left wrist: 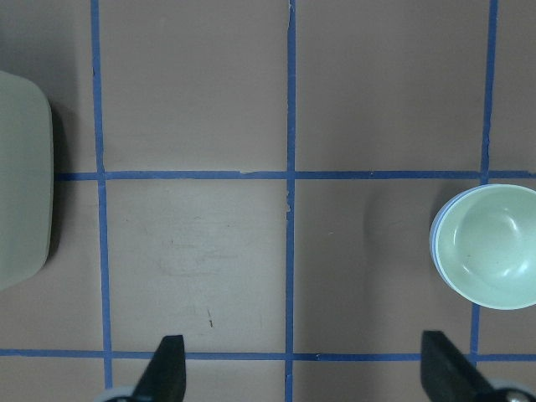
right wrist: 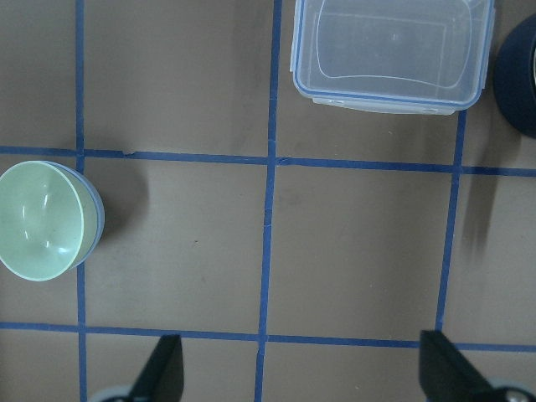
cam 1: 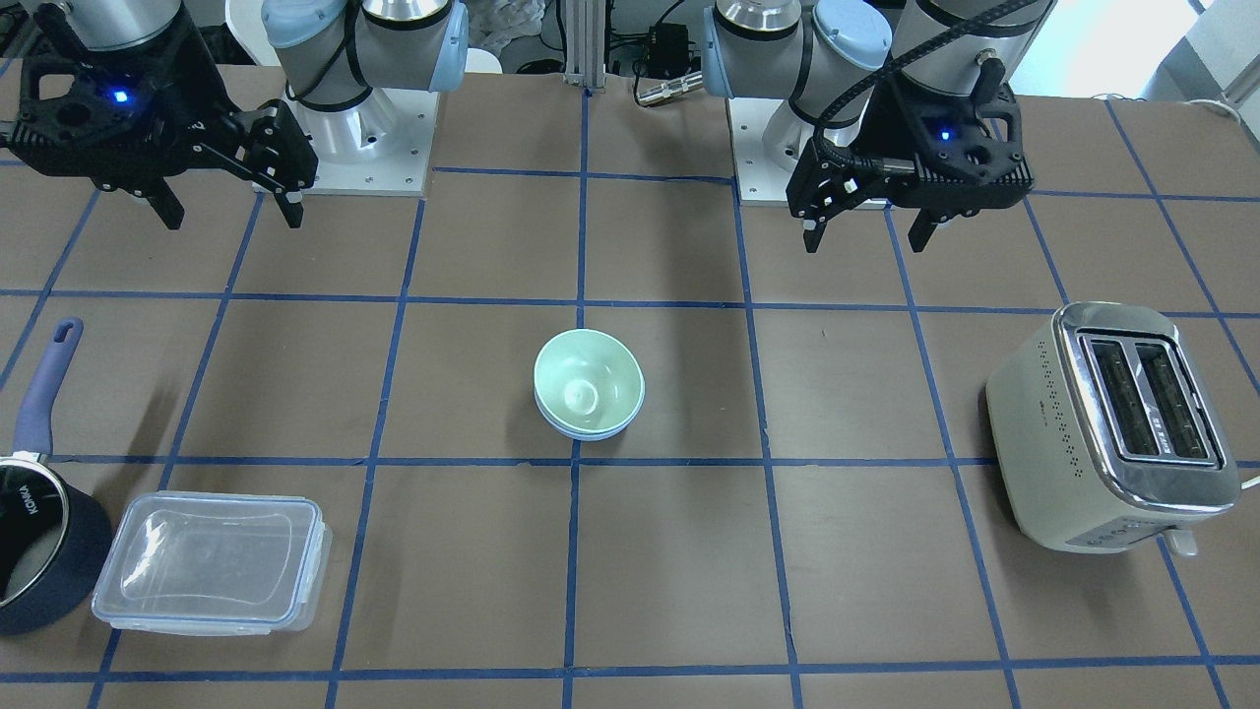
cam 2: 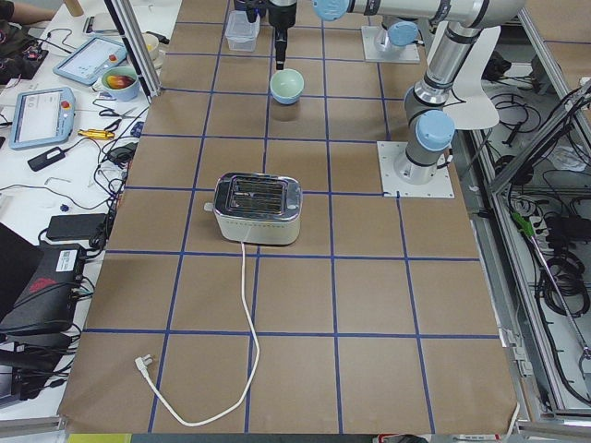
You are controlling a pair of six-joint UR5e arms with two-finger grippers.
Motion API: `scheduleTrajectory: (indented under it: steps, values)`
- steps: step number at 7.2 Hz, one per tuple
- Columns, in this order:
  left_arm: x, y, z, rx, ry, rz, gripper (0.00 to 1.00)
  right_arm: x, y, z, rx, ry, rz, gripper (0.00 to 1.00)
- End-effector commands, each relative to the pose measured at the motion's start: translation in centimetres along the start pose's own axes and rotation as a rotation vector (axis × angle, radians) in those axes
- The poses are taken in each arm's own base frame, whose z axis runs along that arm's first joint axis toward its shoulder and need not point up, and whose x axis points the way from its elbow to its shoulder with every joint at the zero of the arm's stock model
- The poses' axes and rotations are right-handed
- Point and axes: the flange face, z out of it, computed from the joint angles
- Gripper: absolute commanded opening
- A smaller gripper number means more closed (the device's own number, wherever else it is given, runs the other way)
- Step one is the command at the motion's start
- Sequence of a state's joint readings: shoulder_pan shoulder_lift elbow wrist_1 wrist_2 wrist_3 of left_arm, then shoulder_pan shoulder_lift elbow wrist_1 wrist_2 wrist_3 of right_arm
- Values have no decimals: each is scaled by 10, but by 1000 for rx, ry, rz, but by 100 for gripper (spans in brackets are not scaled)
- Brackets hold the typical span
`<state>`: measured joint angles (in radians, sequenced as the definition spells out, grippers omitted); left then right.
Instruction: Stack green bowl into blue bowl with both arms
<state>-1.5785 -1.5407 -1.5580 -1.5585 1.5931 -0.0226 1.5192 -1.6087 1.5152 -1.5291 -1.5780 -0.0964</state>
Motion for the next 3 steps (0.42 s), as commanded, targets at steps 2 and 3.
scheduleTrajectory:
  steps: [2, 3]
  values:
    - [0, 0, 0, 0, -2, 0, 100, -1, 0, 3, -1, -1, 2, 100]
    - [0, 0, 0, 0, -1, 0, 100, -1, -1, 2, 1, -7, 2, 100]
